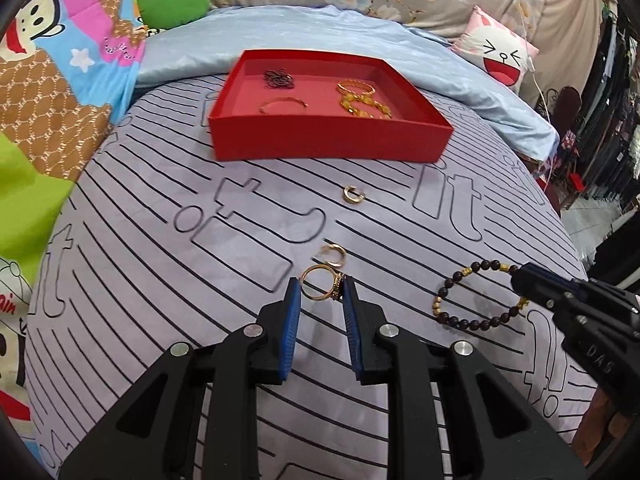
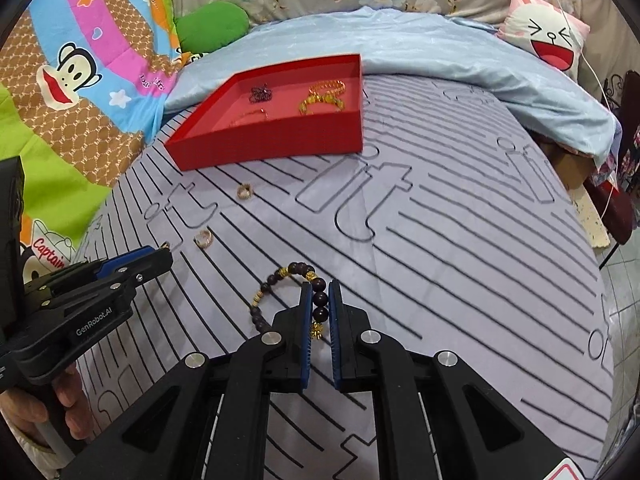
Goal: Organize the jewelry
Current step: 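Carry gold ring and black bracelet into the red tray and open both tools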
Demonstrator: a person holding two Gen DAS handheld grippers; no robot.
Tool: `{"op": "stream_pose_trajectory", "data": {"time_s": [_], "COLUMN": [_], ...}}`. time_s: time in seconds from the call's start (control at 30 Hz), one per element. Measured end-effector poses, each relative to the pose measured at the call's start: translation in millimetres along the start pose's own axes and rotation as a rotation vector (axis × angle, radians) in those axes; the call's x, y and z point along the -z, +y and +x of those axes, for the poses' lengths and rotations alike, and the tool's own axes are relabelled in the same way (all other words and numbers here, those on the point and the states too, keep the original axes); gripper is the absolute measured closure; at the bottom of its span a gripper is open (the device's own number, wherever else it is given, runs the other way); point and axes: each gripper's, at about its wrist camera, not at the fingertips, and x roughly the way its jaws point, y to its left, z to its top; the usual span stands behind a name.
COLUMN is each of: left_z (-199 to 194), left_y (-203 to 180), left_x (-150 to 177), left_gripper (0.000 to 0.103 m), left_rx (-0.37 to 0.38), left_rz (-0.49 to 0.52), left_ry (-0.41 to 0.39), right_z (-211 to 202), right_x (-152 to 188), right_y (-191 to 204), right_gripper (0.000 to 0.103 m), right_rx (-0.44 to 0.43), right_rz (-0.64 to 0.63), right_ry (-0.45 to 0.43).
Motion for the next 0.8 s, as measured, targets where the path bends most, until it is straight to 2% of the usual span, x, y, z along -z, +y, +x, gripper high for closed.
{"op": "stream_pose_trajectory", "data": {"time_s": [0.37,0.6,0.8], "left_z": [-10.1,1.7,37.3], "left_y": [18.2,21.3,23.9], "left_x": [-46.8,-112.4,-176.8], "left_gripper": [0.082,0.082,0.082], "left_rx": [-0.002,0.023,0.023], "left_rz": [-0.006,0.030,0.057], "left_ry": [-0.043,-0.079,-0.089], "right_z": [-7.7,7.4,51.4], "right_x": [-67.3,-136.3,-199.8], "right_y": [15.8,27.3,41.4], "right_gripper": [0.096,0.096,0.096], "right_rx": [-0.001,-0.044,-0.076], "right_rz": [-0.064,-0.084,-0.100], "right_ry": [-0.083,-0.114,-0.093]}}
